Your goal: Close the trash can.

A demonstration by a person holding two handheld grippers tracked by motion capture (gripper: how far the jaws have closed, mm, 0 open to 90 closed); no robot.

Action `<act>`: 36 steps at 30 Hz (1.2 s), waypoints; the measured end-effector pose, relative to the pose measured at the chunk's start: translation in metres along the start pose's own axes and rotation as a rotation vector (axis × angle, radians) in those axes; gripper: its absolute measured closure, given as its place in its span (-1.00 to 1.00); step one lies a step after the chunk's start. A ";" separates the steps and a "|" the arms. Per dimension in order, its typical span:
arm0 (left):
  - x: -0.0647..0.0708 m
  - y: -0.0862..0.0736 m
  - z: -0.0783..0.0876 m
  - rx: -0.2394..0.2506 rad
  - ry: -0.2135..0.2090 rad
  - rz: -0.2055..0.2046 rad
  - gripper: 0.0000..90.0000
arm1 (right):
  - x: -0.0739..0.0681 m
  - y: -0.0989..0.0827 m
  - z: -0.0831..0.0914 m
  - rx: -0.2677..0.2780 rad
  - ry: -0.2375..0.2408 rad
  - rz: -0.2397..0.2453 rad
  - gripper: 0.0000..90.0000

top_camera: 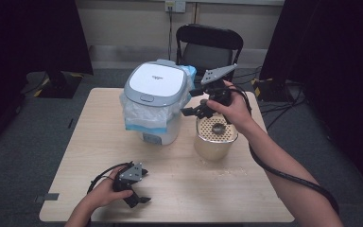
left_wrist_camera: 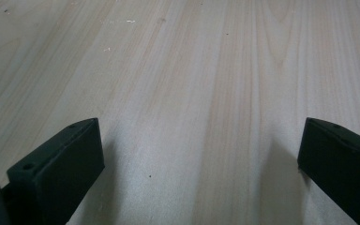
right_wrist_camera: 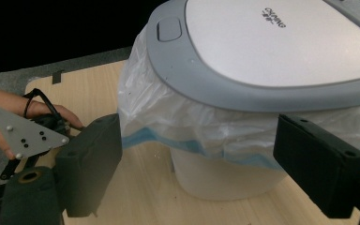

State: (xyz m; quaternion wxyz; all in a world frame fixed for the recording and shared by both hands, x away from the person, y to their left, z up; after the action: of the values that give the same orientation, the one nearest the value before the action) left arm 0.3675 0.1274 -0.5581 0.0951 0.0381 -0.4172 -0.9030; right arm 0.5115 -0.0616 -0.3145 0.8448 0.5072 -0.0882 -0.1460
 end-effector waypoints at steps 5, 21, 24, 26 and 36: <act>0.000 0.000 0.000 0.005 0.003 0.000 -1.00 | -0.005 -0.010 0.005 -0.001 0.007 0.002 -0.66; 0.000 0.000 -0.001 0.004 0.002 0.003 -1.00 | -0.033 -0.051 0.005 -0.007 0.065 0.002 -0.67; 0.000 0.000 -0.001 0.004 0.003 0.003 -1.00 | -0.037 -0.057 0.003 -0.008 0.071 -0.002 -0.67; 0.000 0.000 -0.001 0.004 0.003 0.003 -1.00 | -0.039 -0.061 0.002 -0.014 0.078 -0.003 -0.67; 0.000 0.000 -0.001 0.003 0.003 0.002 -1.00 | -0.046 -0.084 -0.009 -0.031 0.100 -0.025 -0.67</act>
State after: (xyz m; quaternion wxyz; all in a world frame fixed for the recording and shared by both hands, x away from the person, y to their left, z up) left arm 0.3674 0.1270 -0.5586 0.0967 0.0392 -0.4186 -0.9021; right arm 0.4578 -0.0756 -0.3925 0.8541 0.5017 -0.0369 -0.1325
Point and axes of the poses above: each handheld gripper's, and its own axes: z roughly backward along the jaws, y roughly out of its top, x roughly to its right, the point moved 8 cm from there along -z, roughly forward along the jaws, and after that the axes turned 4 degrees about x, right-handed, at the moved point
